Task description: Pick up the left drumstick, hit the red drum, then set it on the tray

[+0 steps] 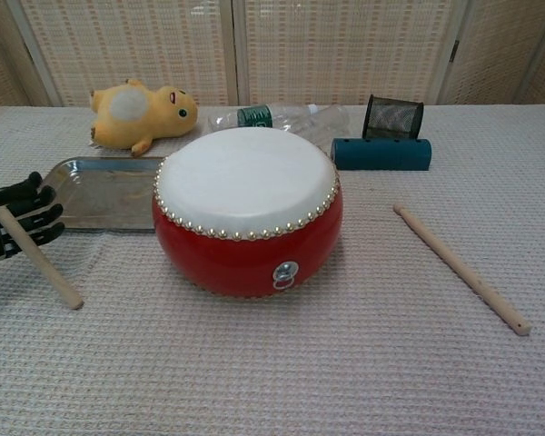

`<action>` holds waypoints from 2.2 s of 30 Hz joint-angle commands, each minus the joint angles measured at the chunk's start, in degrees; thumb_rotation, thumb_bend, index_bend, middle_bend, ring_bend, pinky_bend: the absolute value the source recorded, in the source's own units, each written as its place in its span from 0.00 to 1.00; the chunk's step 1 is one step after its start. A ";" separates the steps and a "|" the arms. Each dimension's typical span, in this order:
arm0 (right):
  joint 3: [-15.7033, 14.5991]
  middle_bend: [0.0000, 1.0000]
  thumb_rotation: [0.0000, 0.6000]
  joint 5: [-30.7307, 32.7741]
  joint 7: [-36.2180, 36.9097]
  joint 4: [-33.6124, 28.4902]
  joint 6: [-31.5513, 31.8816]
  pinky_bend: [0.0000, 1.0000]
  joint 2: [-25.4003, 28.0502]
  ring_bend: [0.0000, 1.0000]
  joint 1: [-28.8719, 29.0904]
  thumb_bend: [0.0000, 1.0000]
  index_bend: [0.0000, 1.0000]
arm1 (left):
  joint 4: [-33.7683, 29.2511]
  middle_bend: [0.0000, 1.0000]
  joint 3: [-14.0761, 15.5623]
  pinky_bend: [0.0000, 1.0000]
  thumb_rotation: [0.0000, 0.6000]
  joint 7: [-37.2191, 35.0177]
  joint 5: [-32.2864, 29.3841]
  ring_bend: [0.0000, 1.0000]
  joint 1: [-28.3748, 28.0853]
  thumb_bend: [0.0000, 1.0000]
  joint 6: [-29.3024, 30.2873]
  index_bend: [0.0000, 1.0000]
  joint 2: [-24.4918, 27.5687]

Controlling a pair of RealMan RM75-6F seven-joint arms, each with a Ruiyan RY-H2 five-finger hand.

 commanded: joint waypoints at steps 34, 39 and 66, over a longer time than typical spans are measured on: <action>0.06 0.13 1.00 -0.27 0.69 0.59 1.02 0.11 0.12 0.00 -0.66 0.18 0.00 | -2.78 0.54 2.47 0.42 1.00 18.16 4.57 0.46 0.80 0.20 5.16 0.56 -4.08; 0.06 0.13 1.00 -0.47 0.64 0.56 1.22 0.11 0.12 0.00 -0.72 0.18 0.00 | -3.46 0.57 2.67 0.42 1.00 21.76 4.22 0.48 1.32 0.20 5.79 0.60 -4.61; 0.23 0.13 1.00 -1.37 0.67 0.66 2.54 0.11 0.21 0.00 -1.08 0.18 0.00 | -6.99 0.77 3.64 0.66 1.00 35.68 3.55 0.68 3.82 0.21 7.87 0.74 -6.76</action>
